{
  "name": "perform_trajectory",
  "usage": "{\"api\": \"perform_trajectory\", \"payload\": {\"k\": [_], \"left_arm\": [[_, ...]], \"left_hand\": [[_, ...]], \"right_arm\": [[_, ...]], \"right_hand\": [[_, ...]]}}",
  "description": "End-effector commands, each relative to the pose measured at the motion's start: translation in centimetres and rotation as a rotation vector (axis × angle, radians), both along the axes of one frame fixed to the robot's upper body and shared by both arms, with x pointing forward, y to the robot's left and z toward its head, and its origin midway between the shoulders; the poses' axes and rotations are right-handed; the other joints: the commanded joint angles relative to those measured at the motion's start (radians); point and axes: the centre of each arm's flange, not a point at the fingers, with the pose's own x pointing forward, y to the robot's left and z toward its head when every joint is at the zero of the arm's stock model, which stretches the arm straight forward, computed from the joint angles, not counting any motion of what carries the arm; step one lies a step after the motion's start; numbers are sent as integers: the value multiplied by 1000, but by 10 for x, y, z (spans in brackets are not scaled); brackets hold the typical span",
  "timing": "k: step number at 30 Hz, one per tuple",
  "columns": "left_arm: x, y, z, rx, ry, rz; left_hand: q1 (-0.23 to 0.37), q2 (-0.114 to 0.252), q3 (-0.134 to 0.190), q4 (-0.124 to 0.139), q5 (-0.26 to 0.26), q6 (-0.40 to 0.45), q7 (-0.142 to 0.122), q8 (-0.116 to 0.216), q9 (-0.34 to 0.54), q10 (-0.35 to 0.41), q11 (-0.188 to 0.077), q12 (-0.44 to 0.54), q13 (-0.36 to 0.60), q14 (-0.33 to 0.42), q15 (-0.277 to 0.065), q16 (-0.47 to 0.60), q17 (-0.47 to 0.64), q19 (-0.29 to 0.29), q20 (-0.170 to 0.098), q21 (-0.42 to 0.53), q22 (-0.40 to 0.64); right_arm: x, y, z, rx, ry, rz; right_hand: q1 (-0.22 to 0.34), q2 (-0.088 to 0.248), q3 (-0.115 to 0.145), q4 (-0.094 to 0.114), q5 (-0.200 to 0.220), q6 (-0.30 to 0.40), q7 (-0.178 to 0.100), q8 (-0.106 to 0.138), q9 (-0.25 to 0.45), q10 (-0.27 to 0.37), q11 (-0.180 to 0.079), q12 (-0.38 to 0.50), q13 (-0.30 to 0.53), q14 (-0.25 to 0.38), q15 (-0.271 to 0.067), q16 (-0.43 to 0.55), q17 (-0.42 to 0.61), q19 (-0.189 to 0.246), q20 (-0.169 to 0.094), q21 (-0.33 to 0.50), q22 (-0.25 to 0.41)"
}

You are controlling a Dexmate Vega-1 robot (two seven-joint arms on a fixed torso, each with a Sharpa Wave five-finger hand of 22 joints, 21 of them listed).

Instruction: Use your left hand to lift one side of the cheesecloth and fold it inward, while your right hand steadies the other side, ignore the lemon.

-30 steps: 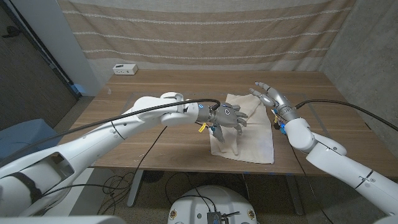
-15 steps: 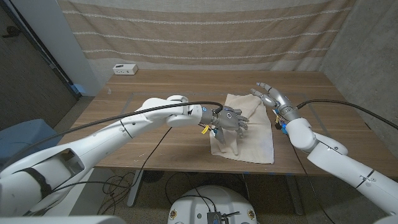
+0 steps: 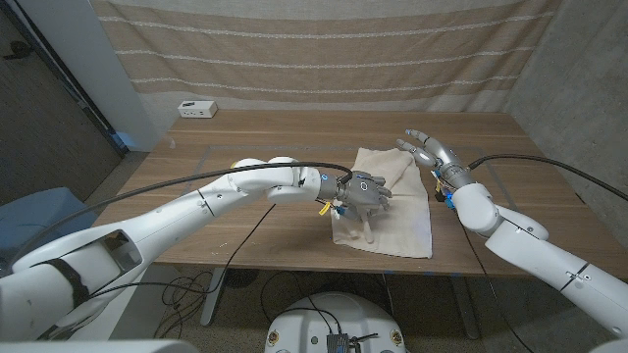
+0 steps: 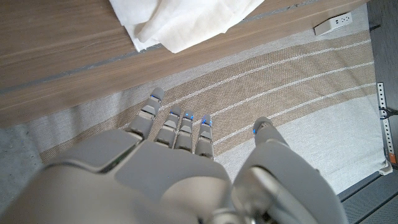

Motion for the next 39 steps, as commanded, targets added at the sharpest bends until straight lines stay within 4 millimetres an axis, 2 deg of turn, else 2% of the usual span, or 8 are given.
{"api": "perform_trajectory", "payload": {"k": [1,7,14,21,30,33,37,39], "left_arm": [[-9,4,14,-178,-18,-202],[-19,5,29,-279,1,-288],[-27,6,37,-389,-106,-414],[-30,-1,41,-439,-217,-507],[-28,-17,47,-484,-255,-608],[-25,-27,46,-478,-260,-657],[-22,-38,46,-471,-243,-700],[-21,-44,46,-466,-230,-717]], "left_hand": [[1,24,9,4,-8,-15,1,14,45,27,-11,11,5,27,-98,13,7,16,-3,11,2],[2,21,9,4,-11,-14,-4,30,61,47,-18,17,8,51,-112,21,11,34,-14,17,1],[3,23,10,5,-14,-28,-6,41,77,57,-24,19,11,67,-126,25,14,51,-21,23,0],[0,20,9,6,-15,-26,-12,50,84,63,-28,19,13,72,-133,26,17,60,-27,26,-1],[-5,14,5,9,-15,-15,-25,59,79,74,-35,21,16,84,-145,30,22,74,-37,31,-2],[-6,13,4,9,-14,-12,-27,61,77,75,-34,21,17,86,-147,30,23,77,-40,32,-2],[-7,11,3,9,-14,-9,-34,63,74,78,-34,20,19,87,-151,30,25,79,-40,33,-2],[-8,8,2,9,-14,-4,-36,65,71,79,-34,20,19,87,-152,29,26,79,-40,33,-2]], "right_arm": [[4,-2,4,-7,3,6],[3,-3,10,-12,-6,8],[3,-3,13,-21,3,14],[4,-3,15,-32,5,23],[1,-6,16,-46,-3,21],[-1,-9,18,-48,-4,20],[-4,-12,20,-55,-8,19],[-5,-13,22,-58,-13,17]], "right_hand": [[7,13,5,-5,7,9,3,2,2,6,2,1,2,8,3,2,3,1,-7,3,-1],[10,16,8,-7,7,10,2,2,2,8,0,1,2,9,3,2,3,2,-8,3,-1],[13,18,10,-10,8,11,4,2,2,7,2,1,2,11,2,2,2,4,-7,4,-1],[13,18,11,-11,7,11,4,2,2,7,0,1,2,11,2,2,2,7,-7,5,-1],[13,18,11,-12,7,10,4,2,2,6,1,0,2,9,2,1,2,7,-5,5,-1],[12,17,11,-13,7,11,4,2,2,5,-1,0,2,9,2,0,3,8,-1,5,-1],[11,14,10,-16,6,9,3,1,2,1,-3,-1,2,7,1,0,3,13,38,6,-1],[11,14,10,-16,6,7,1,0,2,0,-2,-2,2,7,3,0,3,15,41,6,-1]]}}
